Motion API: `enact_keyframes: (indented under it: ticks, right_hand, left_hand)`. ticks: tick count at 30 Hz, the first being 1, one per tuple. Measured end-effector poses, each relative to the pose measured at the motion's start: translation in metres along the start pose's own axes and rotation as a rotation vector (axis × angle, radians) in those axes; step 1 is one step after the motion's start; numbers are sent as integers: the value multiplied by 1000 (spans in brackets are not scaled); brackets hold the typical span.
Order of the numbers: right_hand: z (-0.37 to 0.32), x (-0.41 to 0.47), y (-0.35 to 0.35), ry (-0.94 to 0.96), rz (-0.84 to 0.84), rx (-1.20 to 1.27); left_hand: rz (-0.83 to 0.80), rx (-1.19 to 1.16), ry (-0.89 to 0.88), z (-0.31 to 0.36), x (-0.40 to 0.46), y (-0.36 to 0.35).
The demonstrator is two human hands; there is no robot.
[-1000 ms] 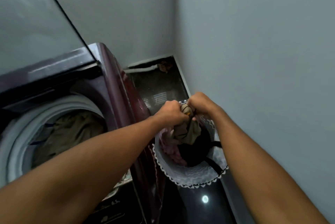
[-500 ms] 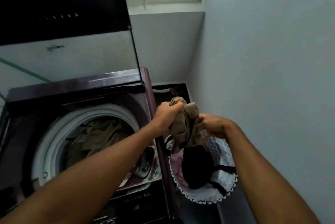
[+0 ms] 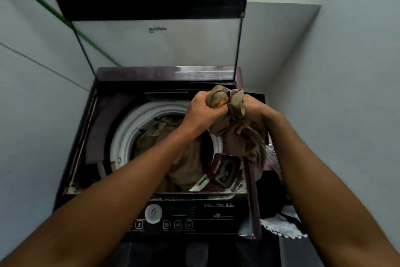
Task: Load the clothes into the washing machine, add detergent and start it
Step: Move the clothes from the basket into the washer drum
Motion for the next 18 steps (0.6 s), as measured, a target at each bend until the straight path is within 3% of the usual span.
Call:
enact_keyframes:
  ticks: [5, 9, 18]
  right_hand:
    - [-16, 28, -52, 7, -31, 5]
    - [-12, 49, -93, -21, -63, 28]
    - [26, 75, -140, -128, -90, -275]
  left_hand:
    - [123, 114, -31, -19, -7, 43]
    - [154, 168, 56, -47, -14, 72]
    - [-104, 625, 350, -120, -31, 90]
Point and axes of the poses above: each hand's wrist, its own x-axis towards the middle knuckle, its own y-axis out of the back of the hand, z = x × y, the point moved 5 cm from there along x, towards the middle knuckle, and after that the axes turned 6 degrees about -z, right-handed, at the moved point
